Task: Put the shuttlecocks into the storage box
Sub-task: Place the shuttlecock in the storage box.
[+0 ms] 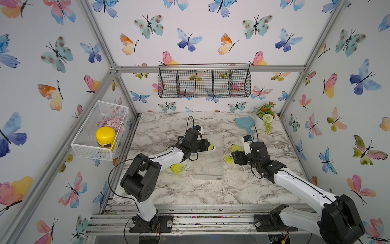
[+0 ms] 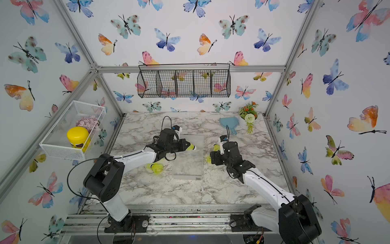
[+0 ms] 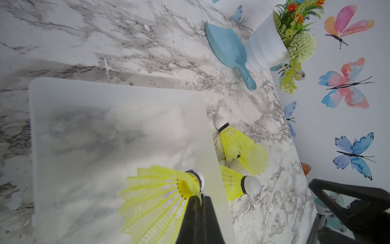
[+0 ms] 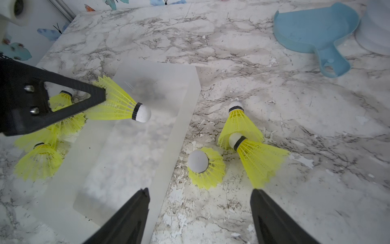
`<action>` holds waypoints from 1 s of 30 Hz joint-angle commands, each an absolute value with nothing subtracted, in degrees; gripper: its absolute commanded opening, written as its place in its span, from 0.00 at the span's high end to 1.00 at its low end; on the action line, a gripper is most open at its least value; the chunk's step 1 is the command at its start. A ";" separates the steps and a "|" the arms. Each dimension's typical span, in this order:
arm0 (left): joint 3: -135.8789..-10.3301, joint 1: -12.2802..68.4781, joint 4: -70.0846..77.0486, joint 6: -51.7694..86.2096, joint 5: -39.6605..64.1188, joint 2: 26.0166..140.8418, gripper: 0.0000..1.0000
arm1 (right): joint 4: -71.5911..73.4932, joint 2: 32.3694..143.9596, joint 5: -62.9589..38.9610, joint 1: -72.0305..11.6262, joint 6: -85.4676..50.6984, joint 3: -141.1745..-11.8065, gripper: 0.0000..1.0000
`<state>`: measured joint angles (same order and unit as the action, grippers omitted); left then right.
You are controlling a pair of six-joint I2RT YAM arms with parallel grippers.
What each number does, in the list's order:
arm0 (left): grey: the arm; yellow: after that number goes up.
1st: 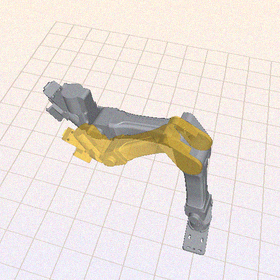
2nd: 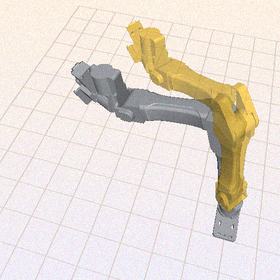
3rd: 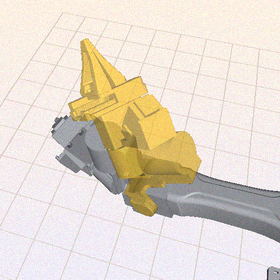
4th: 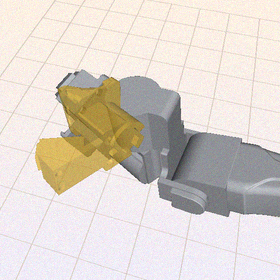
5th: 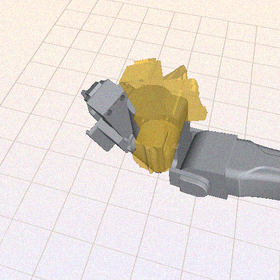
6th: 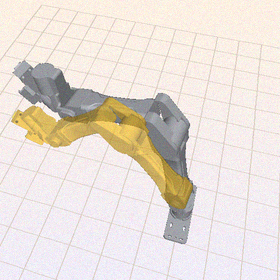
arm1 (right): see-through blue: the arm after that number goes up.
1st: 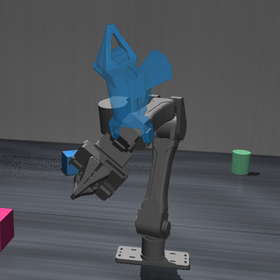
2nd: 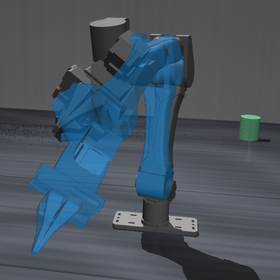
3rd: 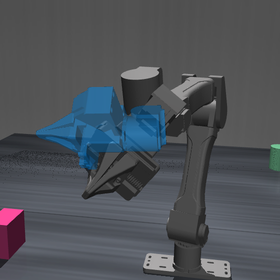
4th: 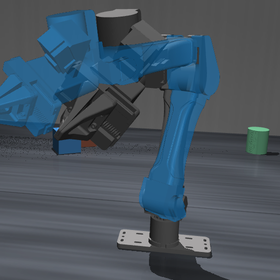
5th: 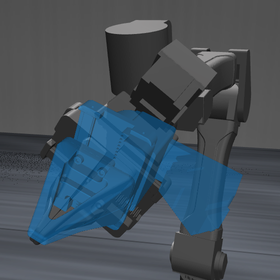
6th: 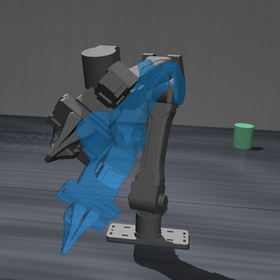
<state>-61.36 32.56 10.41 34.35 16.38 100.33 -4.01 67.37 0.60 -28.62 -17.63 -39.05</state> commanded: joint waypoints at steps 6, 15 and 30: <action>-64.52 31.14 15.28 36.93 17.48 105.95 1.00 | -2.88 66.58 -4.07 -26.63 -20.56 -38.50 0.19; -68.12 30.94 17.30 38.83 20.39 112.33 1.00 | -3.58 66.55 -5.72 -26.63 -19.82 -38.85 0.19; -74.57 30.94 17.24 39.02 21.80 120.40 1.00 | -3.96 66.32 -8.35 -26.63 -18.04 -38.59 0.19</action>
<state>-73.25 31.07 16.56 38.87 20.75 119.17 -3.81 67.22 -7.42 -26.81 -18.85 -39.05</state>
